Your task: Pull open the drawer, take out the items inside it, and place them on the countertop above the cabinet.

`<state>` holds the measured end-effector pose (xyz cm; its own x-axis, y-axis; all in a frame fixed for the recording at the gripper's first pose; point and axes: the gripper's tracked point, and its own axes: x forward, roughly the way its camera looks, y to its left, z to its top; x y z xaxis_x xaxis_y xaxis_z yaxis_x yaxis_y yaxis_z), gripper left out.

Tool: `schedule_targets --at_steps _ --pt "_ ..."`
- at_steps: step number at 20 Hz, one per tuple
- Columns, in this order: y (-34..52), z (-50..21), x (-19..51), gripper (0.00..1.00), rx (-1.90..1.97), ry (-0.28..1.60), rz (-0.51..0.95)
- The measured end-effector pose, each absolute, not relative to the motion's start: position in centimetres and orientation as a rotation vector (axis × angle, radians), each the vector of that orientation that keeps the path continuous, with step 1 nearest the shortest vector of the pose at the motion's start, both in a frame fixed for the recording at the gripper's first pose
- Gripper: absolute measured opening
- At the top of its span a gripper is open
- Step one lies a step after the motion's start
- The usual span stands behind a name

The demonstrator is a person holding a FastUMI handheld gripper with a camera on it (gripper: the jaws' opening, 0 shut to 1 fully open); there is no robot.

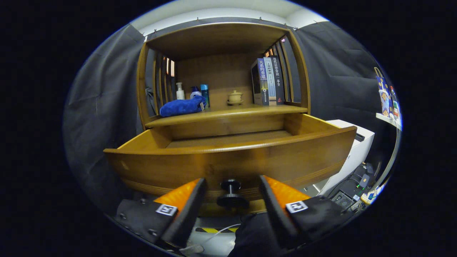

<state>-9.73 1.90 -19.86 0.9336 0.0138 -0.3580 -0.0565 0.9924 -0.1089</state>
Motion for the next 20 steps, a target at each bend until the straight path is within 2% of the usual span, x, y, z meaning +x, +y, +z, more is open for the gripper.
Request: schedule_targets --at_steps 2,13,20 --pt "2.4 -18.1 -9.4 0.99 -0.112 0.336 0.044" --pt "4.8 -10.8 -6.1 0.98 -0.118 0.249 0.078" --pt "6.7 -10.4 -0.5 0.98 -0.129 0.341 0.12"
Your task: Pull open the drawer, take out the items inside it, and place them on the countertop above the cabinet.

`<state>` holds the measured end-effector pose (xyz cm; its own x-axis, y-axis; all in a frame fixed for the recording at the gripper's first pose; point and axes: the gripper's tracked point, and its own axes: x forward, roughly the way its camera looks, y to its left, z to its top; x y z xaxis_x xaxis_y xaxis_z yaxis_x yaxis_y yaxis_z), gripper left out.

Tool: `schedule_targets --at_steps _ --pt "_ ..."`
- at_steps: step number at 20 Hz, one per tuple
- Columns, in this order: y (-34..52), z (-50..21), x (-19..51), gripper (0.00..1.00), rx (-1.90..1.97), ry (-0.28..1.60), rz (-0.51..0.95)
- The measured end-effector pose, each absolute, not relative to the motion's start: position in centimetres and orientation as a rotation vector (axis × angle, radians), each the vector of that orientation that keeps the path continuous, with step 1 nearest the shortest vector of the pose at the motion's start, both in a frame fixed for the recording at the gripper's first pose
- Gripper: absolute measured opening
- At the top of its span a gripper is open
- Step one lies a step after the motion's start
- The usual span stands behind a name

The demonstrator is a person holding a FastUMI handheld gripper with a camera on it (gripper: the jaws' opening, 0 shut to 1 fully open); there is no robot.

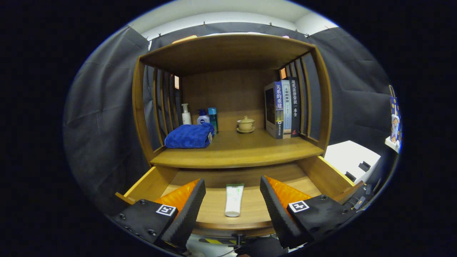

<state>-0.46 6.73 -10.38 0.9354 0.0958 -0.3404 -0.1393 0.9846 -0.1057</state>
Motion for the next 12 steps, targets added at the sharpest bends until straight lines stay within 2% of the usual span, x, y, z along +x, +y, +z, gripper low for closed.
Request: schedule_targets --at_steps 8,12 --pt "7.5 -14.5 5.3 0.99 -0.157 0.608 0.128" --pt "7.1 -18.2 6.7 0.99 -0.169 0.804 0.124"
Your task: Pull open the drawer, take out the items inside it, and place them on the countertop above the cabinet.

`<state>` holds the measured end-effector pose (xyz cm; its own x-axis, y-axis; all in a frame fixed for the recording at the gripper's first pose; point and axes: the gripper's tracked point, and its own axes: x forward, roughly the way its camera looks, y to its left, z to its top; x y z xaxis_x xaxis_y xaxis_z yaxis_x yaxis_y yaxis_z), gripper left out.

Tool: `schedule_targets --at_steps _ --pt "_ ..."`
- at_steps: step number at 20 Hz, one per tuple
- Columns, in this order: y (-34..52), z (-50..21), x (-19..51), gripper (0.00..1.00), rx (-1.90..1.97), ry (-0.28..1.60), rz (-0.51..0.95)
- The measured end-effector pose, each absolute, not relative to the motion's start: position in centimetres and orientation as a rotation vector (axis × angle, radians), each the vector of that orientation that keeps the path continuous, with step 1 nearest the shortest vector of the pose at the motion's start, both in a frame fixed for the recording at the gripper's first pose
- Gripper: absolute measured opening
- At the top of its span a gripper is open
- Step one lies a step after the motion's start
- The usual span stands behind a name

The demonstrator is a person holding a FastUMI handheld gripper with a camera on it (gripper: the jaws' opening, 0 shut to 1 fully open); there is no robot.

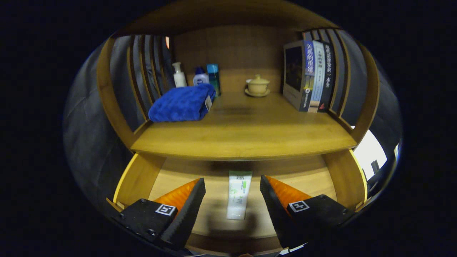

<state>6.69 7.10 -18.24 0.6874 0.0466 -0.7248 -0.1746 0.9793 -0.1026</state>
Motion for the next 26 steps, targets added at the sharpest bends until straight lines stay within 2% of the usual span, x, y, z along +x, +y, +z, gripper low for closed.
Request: schedule_targets --at_steps 3,6,13,16,18,21,26 --pt "6.7 -21.9 6.2 0.99 -0.135 1.005 0.108" --pt "6.0 -24.3 6.5 1.0 -0.156 1.124 0.075" --pt "5.4 -28.0 5.7 0.68 -0.198 1.29 0.028" --pt "5.9 -27.1 6.3 0.52 -0.203 1.28 0.028" --pt "6.8 -25.6 6.3 0.48 -0.184 1.265 0.054" --pt "8.6 -21.9 6.2 0.49 -0.187 1.226 0.107" --pt "8.4 -17.0 5.2 0.49 -0.191 1.158 0.106"
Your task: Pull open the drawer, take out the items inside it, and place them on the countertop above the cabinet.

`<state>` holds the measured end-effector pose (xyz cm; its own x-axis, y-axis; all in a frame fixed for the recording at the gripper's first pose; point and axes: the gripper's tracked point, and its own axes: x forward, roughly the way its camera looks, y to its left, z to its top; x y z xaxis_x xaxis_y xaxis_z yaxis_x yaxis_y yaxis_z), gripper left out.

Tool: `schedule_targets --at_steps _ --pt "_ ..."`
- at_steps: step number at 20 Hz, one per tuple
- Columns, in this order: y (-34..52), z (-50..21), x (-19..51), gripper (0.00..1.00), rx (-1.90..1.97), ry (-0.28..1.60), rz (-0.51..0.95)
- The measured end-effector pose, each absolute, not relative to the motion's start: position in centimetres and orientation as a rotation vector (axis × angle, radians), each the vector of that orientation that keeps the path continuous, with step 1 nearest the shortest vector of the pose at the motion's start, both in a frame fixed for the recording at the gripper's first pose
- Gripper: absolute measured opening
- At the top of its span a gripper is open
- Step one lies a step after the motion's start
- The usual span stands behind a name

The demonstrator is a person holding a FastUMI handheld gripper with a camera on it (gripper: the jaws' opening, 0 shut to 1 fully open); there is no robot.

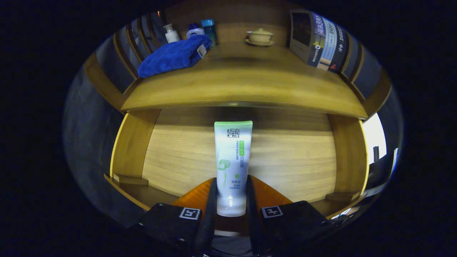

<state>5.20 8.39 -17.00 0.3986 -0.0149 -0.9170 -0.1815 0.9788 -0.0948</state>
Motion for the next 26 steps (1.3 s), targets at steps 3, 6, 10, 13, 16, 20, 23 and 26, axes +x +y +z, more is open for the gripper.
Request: schedule_targets --at_steps 3,6,10,13,16,20,23,26 --pt "7.4 -14.1 5.1 0.49 -0.175 1.123 0.096" --pt "7.1 -11.6 5.9 0.48 -0.168 1.079 0.093" --pt "7.6 -8.4 8.0 0.48 -0.156 1.02 0.098" --pt "7.5 -6.6 10.9 0.48 -0.168 0.983 0.077" --pt "8.1 -5.4 14.1 0.48 -0.167 0.952 0.06" --pt "8.8 -5.5 18.1 0.48 -0.18 0.941 0.05" --pt "9.2 -6.5 20.8 0.48 -0.163 0.925 0.04" --pt "9.0 -7.3 21.8 0.48 -0.139 0.938 0.032"
